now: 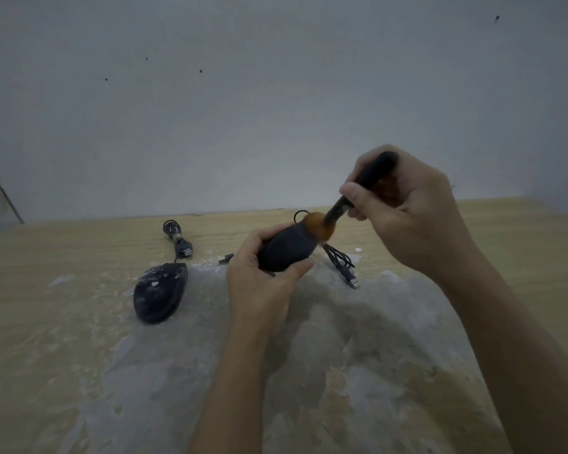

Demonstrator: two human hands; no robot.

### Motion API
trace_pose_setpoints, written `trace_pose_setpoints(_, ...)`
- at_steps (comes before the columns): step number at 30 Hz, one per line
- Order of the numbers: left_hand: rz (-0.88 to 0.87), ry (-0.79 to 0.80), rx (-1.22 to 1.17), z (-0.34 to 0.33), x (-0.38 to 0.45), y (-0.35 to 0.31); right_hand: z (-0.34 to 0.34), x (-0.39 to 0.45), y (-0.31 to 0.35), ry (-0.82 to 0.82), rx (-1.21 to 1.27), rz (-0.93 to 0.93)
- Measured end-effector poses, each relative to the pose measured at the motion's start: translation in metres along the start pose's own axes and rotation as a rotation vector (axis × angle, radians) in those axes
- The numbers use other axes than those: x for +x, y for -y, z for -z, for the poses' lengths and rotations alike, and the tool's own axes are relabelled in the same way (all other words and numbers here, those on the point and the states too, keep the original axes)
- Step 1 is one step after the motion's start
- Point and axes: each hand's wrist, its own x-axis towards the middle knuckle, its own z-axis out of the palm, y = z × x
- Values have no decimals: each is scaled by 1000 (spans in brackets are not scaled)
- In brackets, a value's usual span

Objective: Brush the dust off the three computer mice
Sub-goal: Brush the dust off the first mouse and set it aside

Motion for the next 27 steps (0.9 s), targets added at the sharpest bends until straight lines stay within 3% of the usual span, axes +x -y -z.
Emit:
trace_pose_setpoints(3,78,-23,-55,-3,2,-2,3,0,-11,-76,-89,-73)
trace_pose_setpoints(6,243,-77,-249,-9,3,-3,2,-3,-16,131,35,-282)
trace_pose_setpoints(9,405,-127,-452,-17,4,-8,-5,-5,-17,233,44,-295)
trace_pose_setpoints(13,482,-121,-559,-19,4,-11,-6,-4,-16,143,44,-237)
trace_pose_setpoints(20,606,15,-511,-11,8,-10,-3,-4,-16,78,26,-158)
trace_pose_setpoints(27,726,-9,-808,-11,10,-13,15,4,-11,-234,345,-205)
